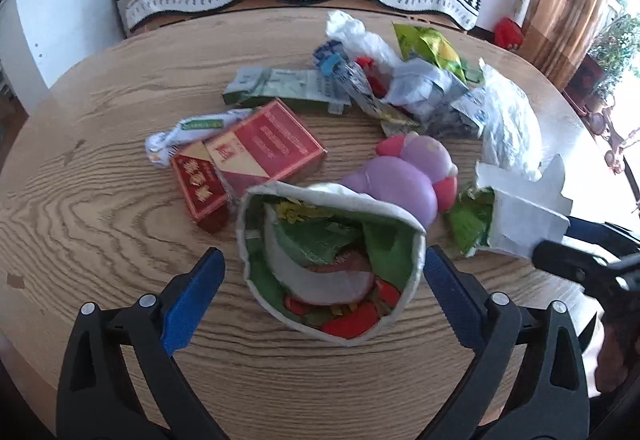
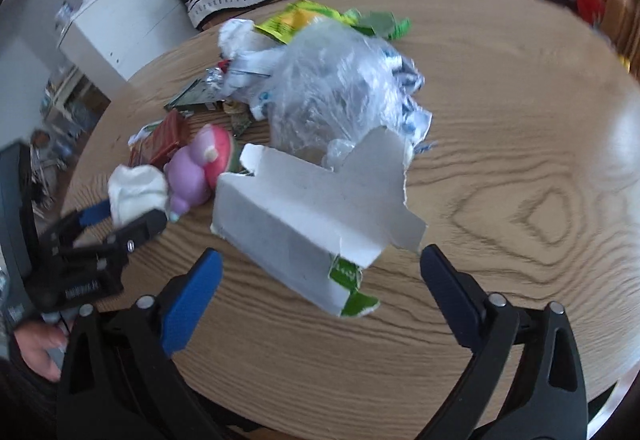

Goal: Collect trash
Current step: 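Grasp the green snack bag with the left tool while the right tool grasps the white paper box, then carry the snack bag and white box over the black trash bin with both tools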

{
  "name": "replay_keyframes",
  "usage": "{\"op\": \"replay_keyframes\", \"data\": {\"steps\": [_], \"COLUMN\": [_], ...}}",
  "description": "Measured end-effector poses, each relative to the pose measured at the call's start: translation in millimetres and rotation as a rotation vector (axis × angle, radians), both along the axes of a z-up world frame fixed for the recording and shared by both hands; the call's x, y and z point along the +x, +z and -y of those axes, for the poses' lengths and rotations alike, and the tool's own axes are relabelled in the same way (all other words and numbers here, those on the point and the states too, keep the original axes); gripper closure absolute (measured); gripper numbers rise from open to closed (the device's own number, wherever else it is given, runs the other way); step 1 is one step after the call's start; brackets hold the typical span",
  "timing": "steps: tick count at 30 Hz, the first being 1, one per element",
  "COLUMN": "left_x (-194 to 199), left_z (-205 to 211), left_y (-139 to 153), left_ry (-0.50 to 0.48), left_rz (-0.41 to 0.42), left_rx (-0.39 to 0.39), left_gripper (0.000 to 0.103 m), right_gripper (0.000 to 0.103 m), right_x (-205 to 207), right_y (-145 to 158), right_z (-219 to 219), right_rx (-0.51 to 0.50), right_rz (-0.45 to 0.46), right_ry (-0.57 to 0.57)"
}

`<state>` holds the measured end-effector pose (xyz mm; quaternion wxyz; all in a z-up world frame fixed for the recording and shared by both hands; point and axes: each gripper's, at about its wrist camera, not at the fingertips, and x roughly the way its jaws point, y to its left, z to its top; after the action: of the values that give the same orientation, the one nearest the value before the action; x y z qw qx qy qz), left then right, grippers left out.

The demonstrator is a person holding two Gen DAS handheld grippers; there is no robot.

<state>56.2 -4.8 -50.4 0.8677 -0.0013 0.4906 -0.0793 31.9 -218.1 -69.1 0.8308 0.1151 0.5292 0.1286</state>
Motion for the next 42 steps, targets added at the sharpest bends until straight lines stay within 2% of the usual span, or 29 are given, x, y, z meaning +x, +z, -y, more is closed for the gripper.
{"op": "replay_keyframes", "data": {"steps": [2,3,5,6,7,8,10,11,15,19,23,26,32,35,38,40,42], "left_x": [0.3,-0.5,-2.4,-4.5,-6.8,-9.9,-14.8,-17.5,-25.9,-33.6,-43.2,-45.3,-42.6,-43.6,-43.8,-46.5,-47.5], "left_z": [2.6,2.8,0.3,-0.8,-1.8,-3.0,-3.7,-5.9,-12.3,-9.7,11.9,33.4,100.2,142.0,179.1,192.8,205.3], "left_y": [-0.5,-0.4,1.8,3.9,5.1,6.1,8.0,8.1,14.7,29.4,53.6,67.7,87.4,90.5,88.2,87.1,84.6], "left_ry": [-0.012,-0.015,-0.014,-0.018,-0.022,-0.027,-0.025,-0.020,-0.012,-0.008,-0.048,-0.093,-0.189,-0.244,-0.298,-0.319,-0.328], "left_rz": [0.001,0.002,0.017,0.026,0.031,0.037,0.048,0.045,0.057,0.111,0.190,0.216,0.244,0.258,0.220,0.214,0.221], "left_rx": [-0.003,-0.011,-0.032,-0.042,-0.044,-0.049,-0.045,-0.051,-0.055,-0.019,0.022,0.013,-0.028,-0.029,-0.060,-0.064,-0.051], "left_gripper": [0.029,0.033,0.052,0.053,0.055,0.064,0.068,0.080,0.082,0.083,0.083,0.083,0.083,0.083,0.083,0.083,0.083], "right_gripper": [0.024,0.042,0.062,0.073,0.077,0.078,0.083,0.084,0.086,0.086,0.086,0.086,0.086,0.086,0.086,0.086,0.086], "right_x": [0.0,0.2,-3.8,-5.3,-8.7,-10.4,-18.6,-22.9,-40.8,-61.4,-89.4,-112.1,-132.4,-125.2,-116.5,-113.0,-107.0], "right_y": [-0.4,-1.2,0.6,2.3,5.8,8.2,16.1,19.3,35.7,53.3,69.8,80.1,88.2,84.1,83.8,80.4,76.8], "right_z": [-1.1,-1.4,2.3,3.9,6.8,8.8,12.6,15.1,28.4,46.3,84.2,121.3,190.8,227.7,246.7,257.1,259.6], "right_rx": [0.005,0.024,0.052,0.071,0.093,0.098,0.101,0.107,0.140,0.155,0.163,0.189,0.403,0.532,0.562,0.538,0.360], "right_rz": [0.013,0.003,0.005,0.002,0.011,0.021,0.049,0.057,0.108,0.175,0.236,0.275,0.278,0.248,0.258,0.257,0.252], "right_ry": [-0.001,0.011,0.013,0.021,0.027,0.031,0.031,0.034,0.019,-0.025,-0.108,-0.166,-0.232,-0.330,-0.370,-0.402,-0.429]}}
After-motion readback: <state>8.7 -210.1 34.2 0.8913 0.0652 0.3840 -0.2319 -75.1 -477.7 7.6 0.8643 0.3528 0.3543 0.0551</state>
